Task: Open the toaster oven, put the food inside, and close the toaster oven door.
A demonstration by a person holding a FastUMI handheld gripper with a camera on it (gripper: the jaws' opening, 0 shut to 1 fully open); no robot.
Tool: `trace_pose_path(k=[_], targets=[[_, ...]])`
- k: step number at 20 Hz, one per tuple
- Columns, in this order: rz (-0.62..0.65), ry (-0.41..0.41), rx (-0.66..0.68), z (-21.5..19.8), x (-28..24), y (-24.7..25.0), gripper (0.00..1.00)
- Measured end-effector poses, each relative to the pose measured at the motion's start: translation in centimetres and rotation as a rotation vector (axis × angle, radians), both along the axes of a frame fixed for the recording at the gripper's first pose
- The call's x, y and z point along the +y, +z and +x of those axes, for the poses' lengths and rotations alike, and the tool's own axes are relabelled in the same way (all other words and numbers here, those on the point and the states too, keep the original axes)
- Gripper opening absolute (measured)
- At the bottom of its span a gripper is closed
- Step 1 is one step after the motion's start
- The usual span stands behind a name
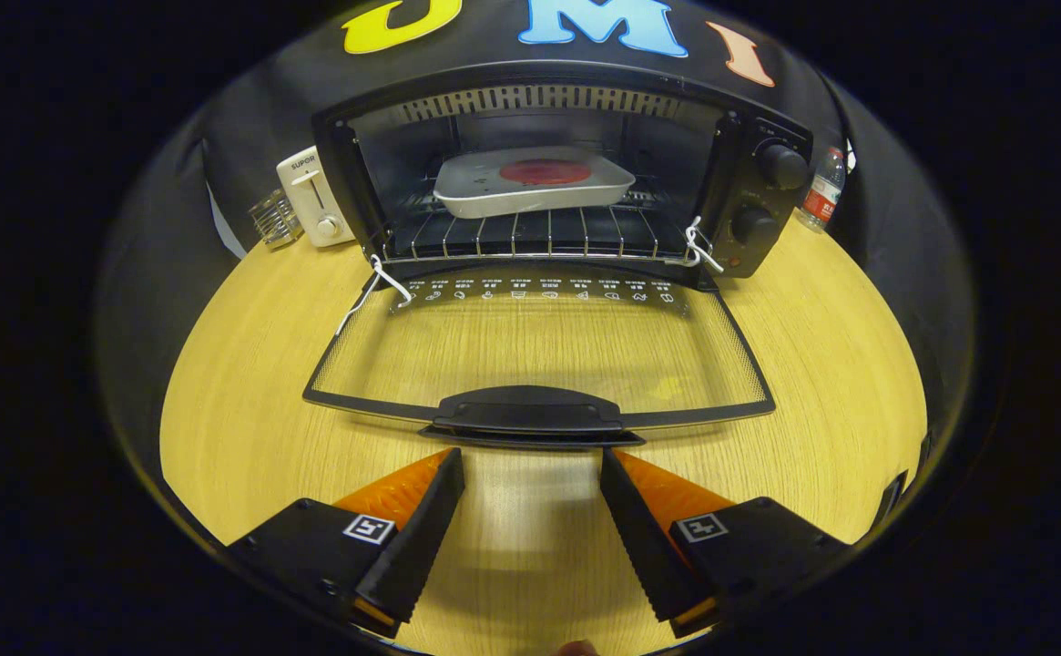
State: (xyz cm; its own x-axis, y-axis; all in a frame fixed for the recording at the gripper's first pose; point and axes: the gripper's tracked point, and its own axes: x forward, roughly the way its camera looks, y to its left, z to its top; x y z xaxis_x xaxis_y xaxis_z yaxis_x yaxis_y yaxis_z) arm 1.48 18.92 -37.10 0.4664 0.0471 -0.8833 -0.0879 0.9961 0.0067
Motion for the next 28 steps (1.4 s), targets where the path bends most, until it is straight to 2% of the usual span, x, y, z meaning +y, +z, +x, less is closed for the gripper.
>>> trace_pose_path(k=[11,21,28], targets=[[0.038,-0.032,-0.043,0.2,0.2,3.3,0.96],[0.069,-0.035,-0.16,2.4,0.0,8.8,0.96],[0.084,-0.034,-0.211,4.9,0.2,10.4,0.96]])
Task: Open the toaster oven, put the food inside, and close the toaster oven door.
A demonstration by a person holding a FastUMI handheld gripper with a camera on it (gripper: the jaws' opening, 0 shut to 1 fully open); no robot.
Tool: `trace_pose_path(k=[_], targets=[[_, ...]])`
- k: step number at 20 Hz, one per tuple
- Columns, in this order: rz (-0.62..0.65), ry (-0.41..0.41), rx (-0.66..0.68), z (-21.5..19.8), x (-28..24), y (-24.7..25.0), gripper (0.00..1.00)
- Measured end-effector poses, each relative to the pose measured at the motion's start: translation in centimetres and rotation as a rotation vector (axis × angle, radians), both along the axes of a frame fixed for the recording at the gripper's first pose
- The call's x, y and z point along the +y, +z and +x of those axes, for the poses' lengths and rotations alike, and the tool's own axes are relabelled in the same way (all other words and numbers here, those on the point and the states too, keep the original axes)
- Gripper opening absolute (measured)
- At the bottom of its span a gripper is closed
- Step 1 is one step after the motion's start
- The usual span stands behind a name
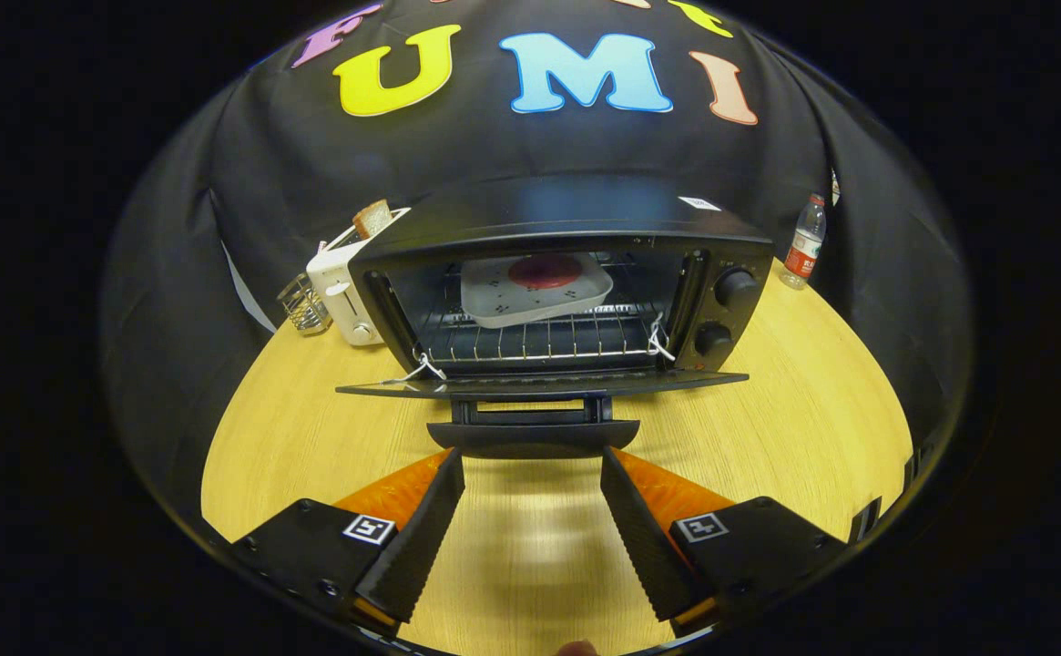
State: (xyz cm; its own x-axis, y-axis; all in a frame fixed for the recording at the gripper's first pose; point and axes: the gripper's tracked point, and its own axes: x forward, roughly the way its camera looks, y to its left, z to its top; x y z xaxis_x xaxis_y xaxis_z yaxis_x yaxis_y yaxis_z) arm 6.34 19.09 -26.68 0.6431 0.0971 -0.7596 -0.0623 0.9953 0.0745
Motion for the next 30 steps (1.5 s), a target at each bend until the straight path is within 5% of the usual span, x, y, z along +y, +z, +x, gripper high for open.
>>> trace_pose_path(k=[7,15,30], targets=[[0.012,0.02,-0.066,2.3,0.3,1.0,0.96],[-0.099,0.096,-0.346,2.6,-2.0,5.6,0.96],[-0.125,0.012,-0.595,-3.2,-14.2,16.1,0.97]])
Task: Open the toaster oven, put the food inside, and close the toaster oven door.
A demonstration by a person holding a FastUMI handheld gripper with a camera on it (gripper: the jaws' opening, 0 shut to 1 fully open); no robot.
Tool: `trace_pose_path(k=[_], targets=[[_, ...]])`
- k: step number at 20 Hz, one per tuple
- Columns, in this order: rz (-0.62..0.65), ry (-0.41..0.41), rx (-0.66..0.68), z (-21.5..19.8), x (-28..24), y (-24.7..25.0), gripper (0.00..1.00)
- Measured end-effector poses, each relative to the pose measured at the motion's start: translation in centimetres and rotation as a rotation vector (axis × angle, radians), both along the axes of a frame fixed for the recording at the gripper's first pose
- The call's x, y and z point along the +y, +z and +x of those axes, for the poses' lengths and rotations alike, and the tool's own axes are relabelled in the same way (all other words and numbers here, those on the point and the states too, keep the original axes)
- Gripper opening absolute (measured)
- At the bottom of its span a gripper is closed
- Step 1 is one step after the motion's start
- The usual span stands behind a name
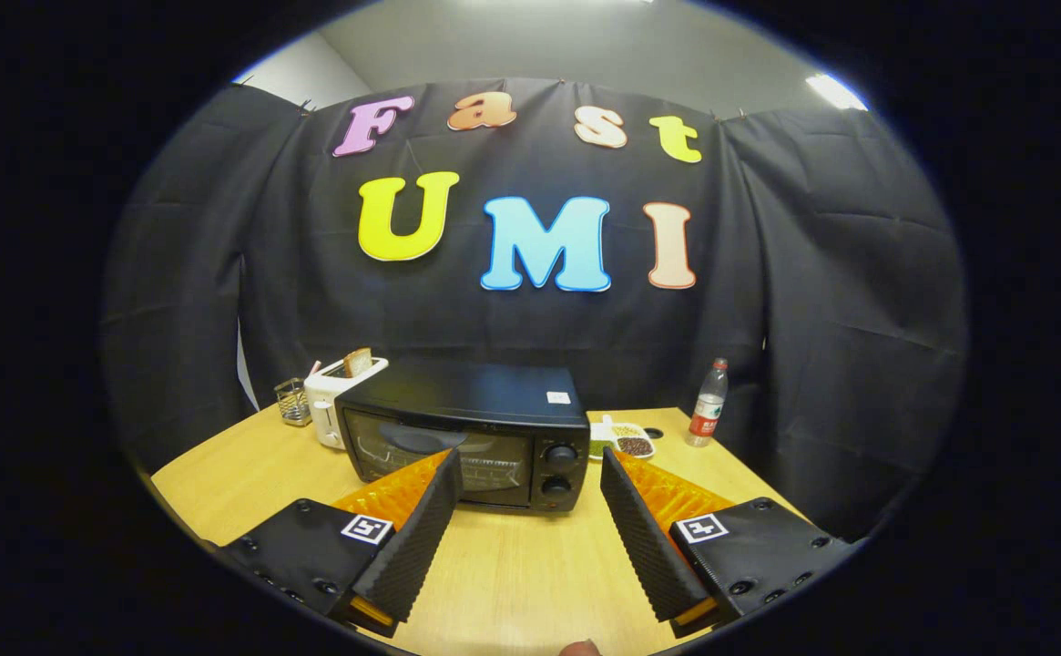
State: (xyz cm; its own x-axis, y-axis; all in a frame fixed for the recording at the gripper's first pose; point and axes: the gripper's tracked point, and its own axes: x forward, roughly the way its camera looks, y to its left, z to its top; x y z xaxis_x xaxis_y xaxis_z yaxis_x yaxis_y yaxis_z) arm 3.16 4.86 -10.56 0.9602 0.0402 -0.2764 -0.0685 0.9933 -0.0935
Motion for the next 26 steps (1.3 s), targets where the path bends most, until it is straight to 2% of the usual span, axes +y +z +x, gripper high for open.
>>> trace_pose_path(k=[4,12,26], targets=[[-0.042,-0.002,-0.06,-0.5,-2.3,3.4,0.97],[-0.018,-0.046,-0.115,-1.4,-4.8,7.3,0.97],[-0.01,-0.12,-0.155,-0.2,-9.7,9.1,0.97]])
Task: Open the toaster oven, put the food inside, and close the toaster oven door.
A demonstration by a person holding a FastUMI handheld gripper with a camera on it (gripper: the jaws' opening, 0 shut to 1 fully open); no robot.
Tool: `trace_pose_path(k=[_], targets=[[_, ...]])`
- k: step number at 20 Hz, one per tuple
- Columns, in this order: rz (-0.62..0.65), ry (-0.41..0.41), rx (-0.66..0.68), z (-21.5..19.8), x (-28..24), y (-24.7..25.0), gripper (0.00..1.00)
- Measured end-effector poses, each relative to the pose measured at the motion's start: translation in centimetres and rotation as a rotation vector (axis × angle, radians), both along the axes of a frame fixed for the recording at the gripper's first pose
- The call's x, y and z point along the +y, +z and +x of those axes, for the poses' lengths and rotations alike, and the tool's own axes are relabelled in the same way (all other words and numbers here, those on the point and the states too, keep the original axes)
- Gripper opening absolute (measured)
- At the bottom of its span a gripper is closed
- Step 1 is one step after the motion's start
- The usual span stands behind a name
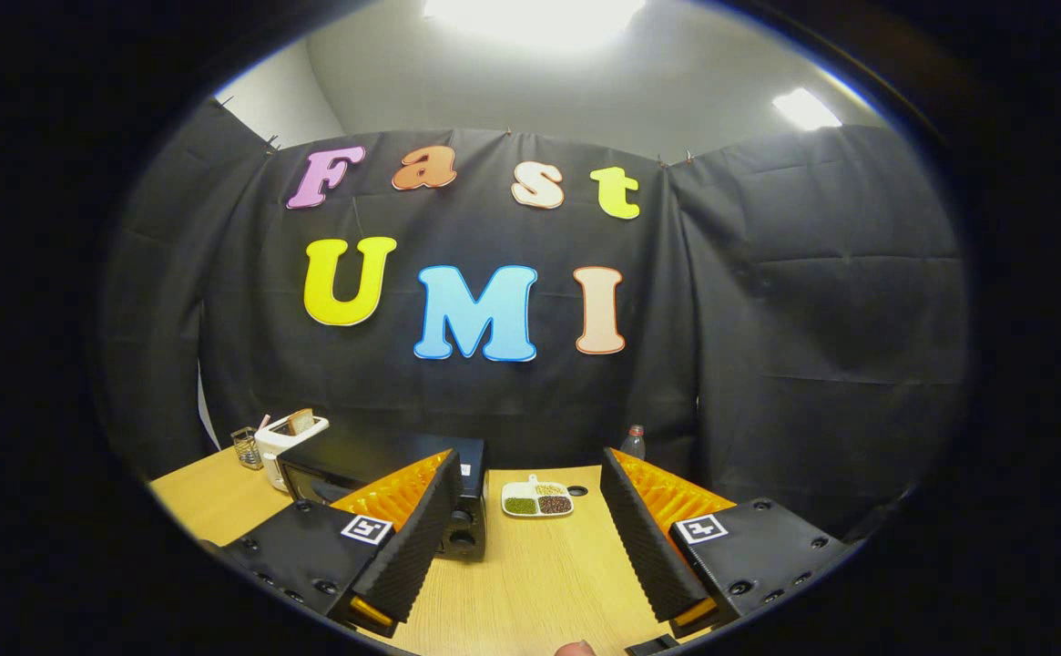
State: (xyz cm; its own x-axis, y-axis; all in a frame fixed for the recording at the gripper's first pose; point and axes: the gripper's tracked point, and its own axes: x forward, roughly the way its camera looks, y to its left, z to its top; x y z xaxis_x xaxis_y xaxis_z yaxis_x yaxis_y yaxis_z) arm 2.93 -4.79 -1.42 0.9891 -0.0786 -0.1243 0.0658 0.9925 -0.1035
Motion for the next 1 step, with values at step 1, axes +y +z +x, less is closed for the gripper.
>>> trace_pose_path(k=[1], targets=[[0.001,0.002,-0.003,-0.04,0.16,0.01,0.97]])
